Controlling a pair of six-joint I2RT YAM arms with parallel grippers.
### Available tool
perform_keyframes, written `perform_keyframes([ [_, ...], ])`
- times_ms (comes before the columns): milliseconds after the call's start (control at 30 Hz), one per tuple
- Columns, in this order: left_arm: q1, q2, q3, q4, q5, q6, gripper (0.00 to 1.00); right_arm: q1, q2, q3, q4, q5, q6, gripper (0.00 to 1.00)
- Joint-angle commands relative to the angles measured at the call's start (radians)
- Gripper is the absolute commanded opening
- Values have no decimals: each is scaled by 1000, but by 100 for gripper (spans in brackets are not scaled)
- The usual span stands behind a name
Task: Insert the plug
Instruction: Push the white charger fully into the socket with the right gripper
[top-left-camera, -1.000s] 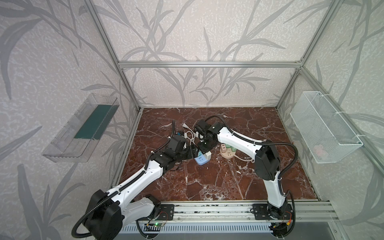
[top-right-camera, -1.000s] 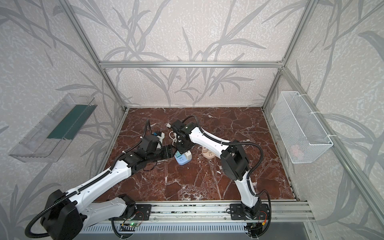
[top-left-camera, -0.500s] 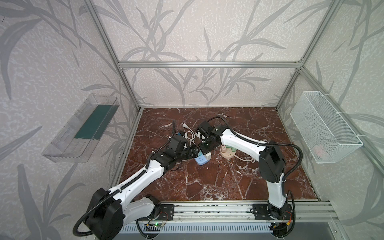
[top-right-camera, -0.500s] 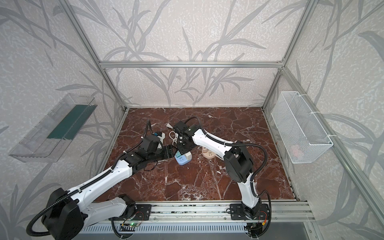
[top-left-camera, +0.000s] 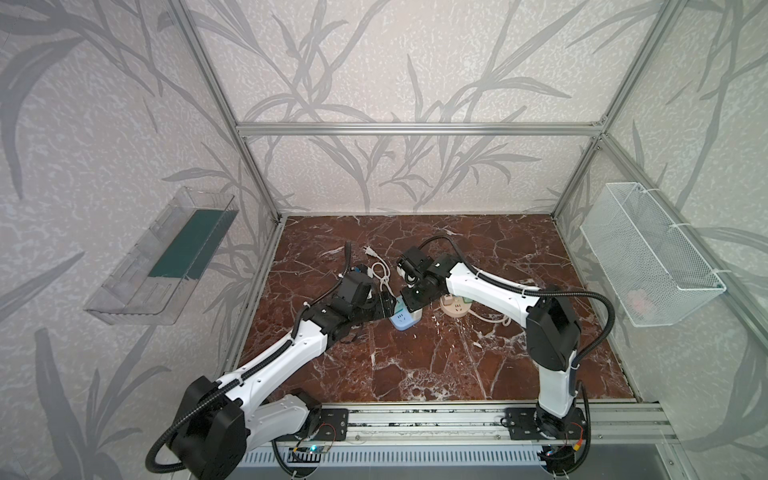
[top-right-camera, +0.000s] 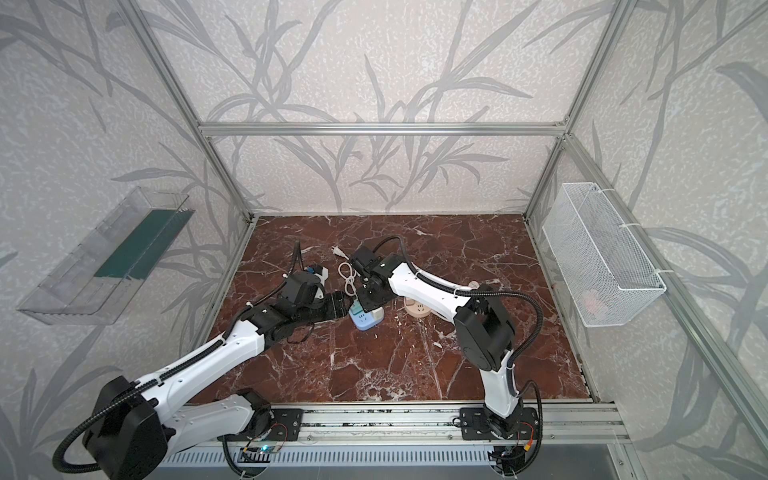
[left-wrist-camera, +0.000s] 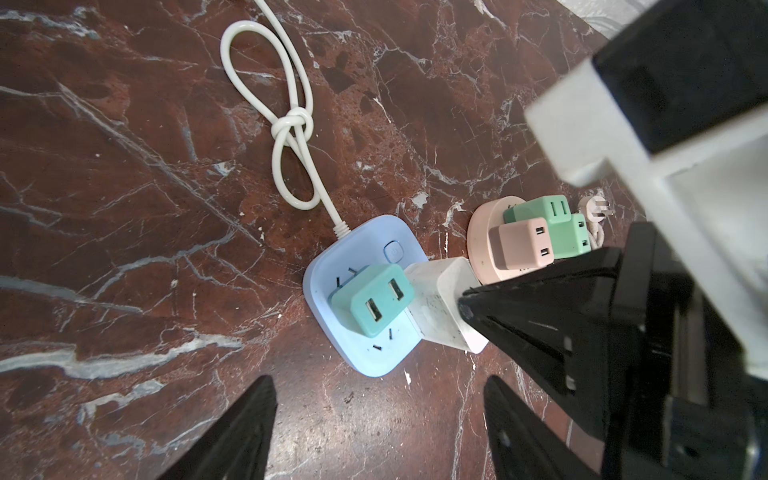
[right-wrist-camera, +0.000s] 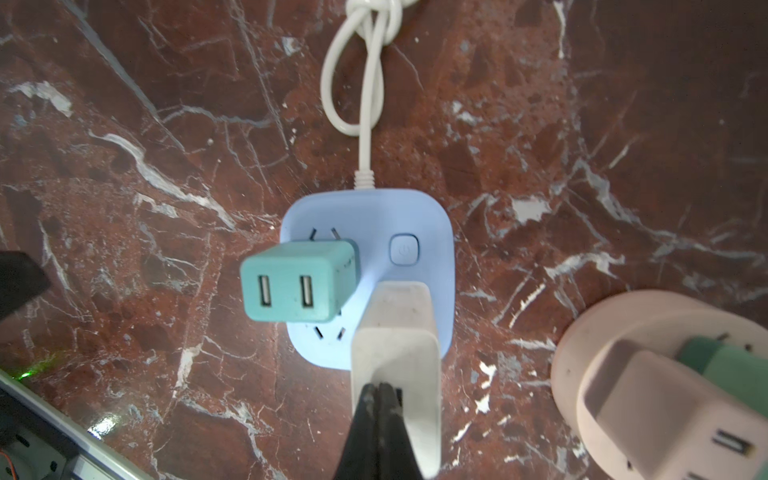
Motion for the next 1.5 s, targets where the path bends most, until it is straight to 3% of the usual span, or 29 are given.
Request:
perform_keyframes([
  [0,-2,-28,26,-35,-31,12,78,0,-64,-70,-38,32,46,1],
  [133,-3,-44,25,-48,-39,10,77,0,-140,-94,-6,28,30,20],
  [367,-3,-58,16,-51,-44,5,78,0,-136,-95,-29,37,-31,37],
  [667,-5,-68,11,-55,-49,4,78,0,-95,-83,24,7,-87,47],
  [1000,-4,-63,2,-48,-50,2,78,0,9,-31,39,-11,-102,46],
  [1233,-6,-64,-7,-42,-50,-4,78,0,48,-8,22,2,-66,28],
  [1467,-5,-66,-10,-37,-49,-7,78,2,25,-29,-15,6,7,2],
])
